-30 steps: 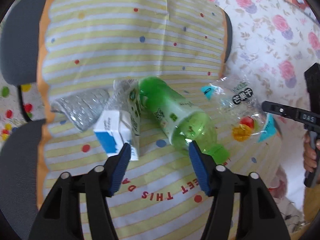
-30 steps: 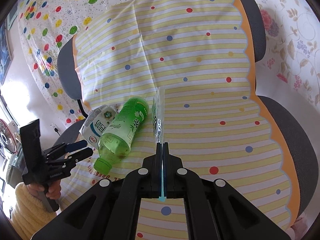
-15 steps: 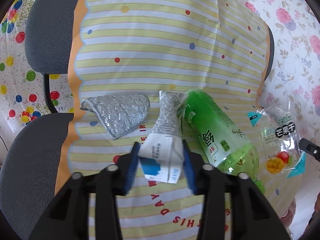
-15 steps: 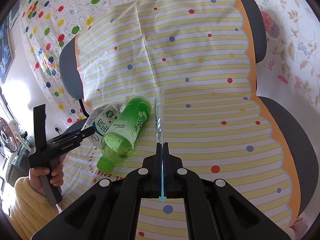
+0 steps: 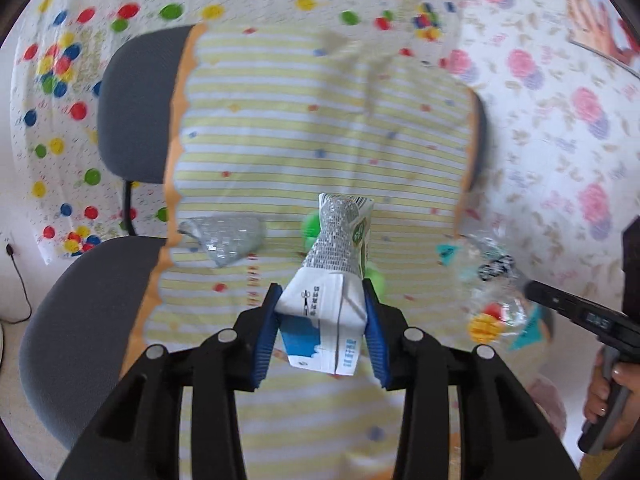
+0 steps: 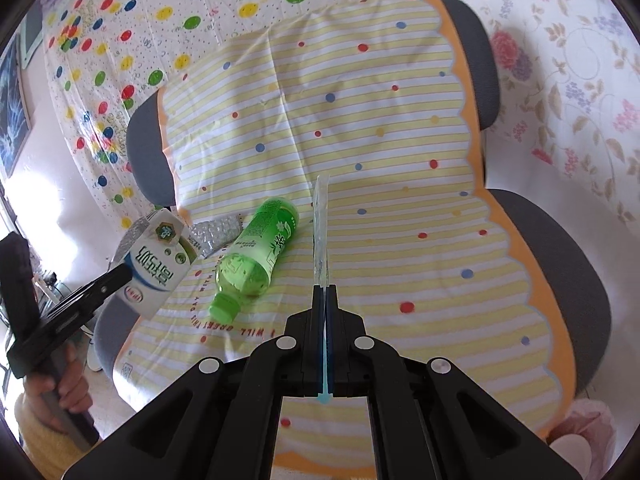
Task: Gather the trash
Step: 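Carry the straw over the bin and open the right tool while the left tool carries the carton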
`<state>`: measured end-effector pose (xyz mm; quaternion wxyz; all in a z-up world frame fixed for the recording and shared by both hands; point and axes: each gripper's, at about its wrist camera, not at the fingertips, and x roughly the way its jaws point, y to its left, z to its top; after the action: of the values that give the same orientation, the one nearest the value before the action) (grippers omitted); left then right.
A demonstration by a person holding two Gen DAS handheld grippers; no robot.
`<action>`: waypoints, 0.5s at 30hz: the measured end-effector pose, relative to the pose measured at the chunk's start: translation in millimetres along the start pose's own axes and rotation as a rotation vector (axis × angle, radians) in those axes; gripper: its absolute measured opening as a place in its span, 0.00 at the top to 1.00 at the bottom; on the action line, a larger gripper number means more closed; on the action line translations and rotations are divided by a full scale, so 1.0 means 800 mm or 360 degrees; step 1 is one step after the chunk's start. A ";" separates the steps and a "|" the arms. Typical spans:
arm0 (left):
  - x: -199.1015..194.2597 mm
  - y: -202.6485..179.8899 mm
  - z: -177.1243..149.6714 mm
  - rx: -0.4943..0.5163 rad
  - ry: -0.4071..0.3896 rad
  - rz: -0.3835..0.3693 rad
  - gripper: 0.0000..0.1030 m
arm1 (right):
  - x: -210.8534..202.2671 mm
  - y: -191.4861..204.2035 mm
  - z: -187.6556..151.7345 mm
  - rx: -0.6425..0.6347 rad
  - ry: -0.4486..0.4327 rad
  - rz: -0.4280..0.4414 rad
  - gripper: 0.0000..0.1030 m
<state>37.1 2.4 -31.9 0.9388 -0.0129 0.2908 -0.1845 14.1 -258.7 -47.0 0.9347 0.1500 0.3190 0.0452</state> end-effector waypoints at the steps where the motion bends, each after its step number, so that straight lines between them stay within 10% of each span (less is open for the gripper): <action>1: -0.003 -0.010 -0.002 0.0014 -0.0005 -0.0003 0.63 | -0.008 -0.003 -0.002 0.0009 -0.0006 -0.0008 0.99; 15: 0.017 -0.187 -0.056 0.0224 0.0124 -0.0352 0.63 | -0.151 -0.117 -0.077 0.0270 -0.0064 -0.0326 0.99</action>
<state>-27.9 -137.9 -56.7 0.8993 0.0280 0.3101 -0.3072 -120.1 -353.9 -51.8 0.9246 0.1961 0.3166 -0.0805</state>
